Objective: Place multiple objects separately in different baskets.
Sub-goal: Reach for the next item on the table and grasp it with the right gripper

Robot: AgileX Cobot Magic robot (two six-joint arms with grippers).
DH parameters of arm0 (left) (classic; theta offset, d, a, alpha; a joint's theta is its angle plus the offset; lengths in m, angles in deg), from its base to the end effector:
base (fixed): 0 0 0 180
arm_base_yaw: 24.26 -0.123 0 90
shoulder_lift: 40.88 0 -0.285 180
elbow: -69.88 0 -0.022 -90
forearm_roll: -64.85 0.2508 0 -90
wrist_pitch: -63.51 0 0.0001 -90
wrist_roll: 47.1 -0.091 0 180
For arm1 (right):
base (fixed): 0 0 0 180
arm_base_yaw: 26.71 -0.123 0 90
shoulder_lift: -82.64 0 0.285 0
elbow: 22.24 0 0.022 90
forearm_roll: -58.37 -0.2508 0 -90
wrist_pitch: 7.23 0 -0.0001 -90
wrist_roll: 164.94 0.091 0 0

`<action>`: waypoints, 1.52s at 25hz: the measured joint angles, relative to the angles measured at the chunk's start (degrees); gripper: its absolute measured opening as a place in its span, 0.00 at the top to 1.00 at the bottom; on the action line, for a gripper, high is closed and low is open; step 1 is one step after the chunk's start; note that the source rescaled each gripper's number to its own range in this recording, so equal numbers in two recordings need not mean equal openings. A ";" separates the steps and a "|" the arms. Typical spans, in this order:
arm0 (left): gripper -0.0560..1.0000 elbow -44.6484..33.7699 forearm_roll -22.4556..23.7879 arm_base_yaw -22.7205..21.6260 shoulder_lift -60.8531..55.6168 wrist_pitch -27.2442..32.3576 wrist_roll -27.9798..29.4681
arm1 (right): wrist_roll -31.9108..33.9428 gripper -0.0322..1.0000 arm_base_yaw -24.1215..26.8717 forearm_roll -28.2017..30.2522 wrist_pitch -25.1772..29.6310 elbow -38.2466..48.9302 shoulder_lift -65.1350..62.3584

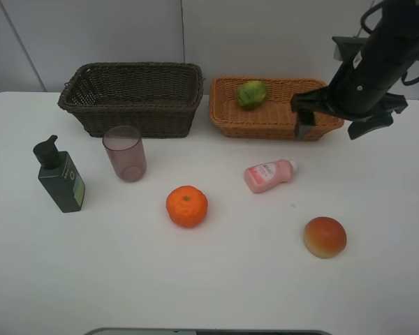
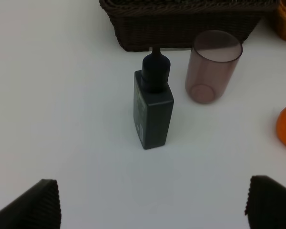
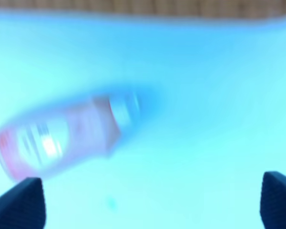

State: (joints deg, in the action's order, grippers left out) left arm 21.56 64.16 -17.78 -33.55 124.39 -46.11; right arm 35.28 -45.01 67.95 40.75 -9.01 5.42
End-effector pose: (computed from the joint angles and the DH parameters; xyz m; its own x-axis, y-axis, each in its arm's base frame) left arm -0.0067 -0.0002 0.2783 -0.4465 0.0274 -0.8944 0.1119 0.9934 -0.0254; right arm 0.3107 0.0909 0.2241 -0.9508 -0.0656 -0.3026 -0.0536 0.9974 -0.0479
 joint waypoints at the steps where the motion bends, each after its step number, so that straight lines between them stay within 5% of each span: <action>1: 0.01 0.00 0.00 0.00 0.00 0.00 0.00 | -0.03 0.00 -0.05 -0.23 0.00 2.61 -1.40; 11: 0.01 0.00 0.00 0.00 0.00 0.00 0.00 | -0.07 0.00 -0.62 -4.85 -1.82 19.38 -6.88; 38: 0.01 0.00 0.00 0.00 0.00 0.00 0.00 | 1.67 0.00 -3.21 -9.58 -14.37 27.52 -4.91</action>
State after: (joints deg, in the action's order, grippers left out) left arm 21.56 64.16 -17.78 -33.55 124.39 -46.11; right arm 36.95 -48.21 58.37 26.37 18.51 0.51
